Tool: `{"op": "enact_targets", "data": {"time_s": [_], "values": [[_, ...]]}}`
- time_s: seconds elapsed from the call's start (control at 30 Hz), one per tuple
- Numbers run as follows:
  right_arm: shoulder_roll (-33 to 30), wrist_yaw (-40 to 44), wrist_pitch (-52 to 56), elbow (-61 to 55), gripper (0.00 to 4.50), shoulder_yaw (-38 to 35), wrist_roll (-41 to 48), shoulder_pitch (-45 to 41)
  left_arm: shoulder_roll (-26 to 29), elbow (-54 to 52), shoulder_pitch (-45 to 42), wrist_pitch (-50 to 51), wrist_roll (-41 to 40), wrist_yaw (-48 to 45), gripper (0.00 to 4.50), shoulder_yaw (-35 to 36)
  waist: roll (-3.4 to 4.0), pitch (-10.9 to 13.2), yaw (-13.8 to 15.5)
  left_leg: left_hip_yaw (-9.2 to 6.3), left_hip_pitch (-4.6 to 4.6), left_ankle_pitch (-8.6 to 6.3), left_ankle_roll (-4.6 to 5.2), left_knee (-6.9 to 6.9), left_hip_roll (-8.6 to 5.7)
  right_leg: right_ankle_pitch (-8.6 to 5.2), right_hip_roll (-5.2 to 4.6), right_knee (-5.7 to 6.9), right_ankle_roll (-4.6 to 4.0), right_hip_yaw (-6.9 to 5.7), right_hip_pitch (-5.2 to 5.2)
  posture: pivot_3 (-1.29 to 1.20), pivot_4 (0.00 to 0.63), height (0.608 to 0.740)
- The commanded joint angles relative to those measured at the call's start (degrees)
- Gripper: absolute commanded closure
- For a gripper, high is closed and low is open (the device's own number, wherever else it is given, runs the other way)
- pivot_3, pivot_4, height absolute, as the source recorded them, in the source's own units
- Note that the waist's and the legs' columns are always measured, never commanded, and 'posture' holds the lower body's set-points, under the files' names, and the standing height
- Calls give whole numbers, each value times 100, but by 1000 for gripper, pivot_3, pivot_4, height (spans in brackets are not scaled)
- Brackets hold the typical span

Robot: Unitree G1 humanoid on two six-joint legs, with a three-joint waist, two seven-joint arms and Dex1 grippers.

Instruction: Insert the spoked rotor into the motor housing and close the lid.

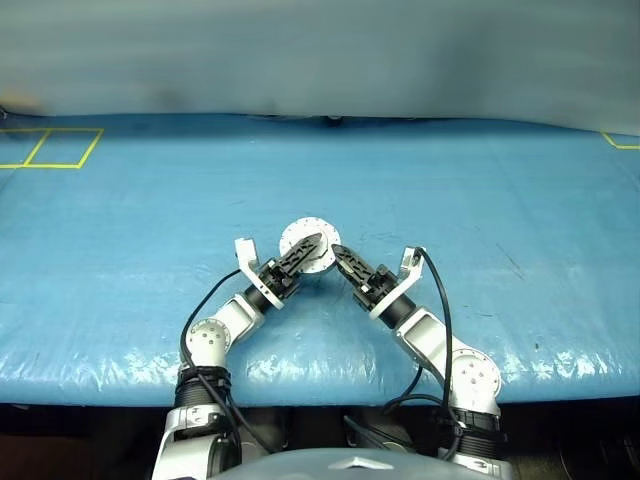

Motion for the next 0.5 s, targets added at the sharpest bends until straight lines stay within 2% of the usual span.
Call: {"op": "enact_targets", "data": {"time_s": [0.03, 0.13, 0.4, 0.5], "values": [[59, 133, -114, -223, 3344, 35, 168, -79, -17, 41, -98, -49, -113, 26, 942, 101, 0, 0, -1, 0, 0, 1, -1, 0, 0, 0, 0, 0, 0, 0, 0, 0, 150, 740], [68, 129, -152, -209, 3344, 28, 126, -80, -45, 96, -110, 36, -190, 126, 1807, 176, -1, -1, 2, 2, 0, 1, -1, 1, 0, 0, 0, 1, 0, 2, -1, 0, 150, 740], [-23, 318, -369, -220, 3344, 157, -309, -73, -18, 23, -67, 114, -212, 102, 1824, 70, -1, -1, -2, 5, 2, 1, -1, 5, 0, 1, 1, 7, 0, 4, 0, 0, 150, 740], [-39, 296, -460, -175, 2407, 101, -389, -104, -43, 7, -83, -6, -175, 122, 1824, 92, -1, -1, 2, 6, 2, 4, -6, 8, 0, 1, 1, 7, 1, 4, 2, 0, 150, 740]]}}
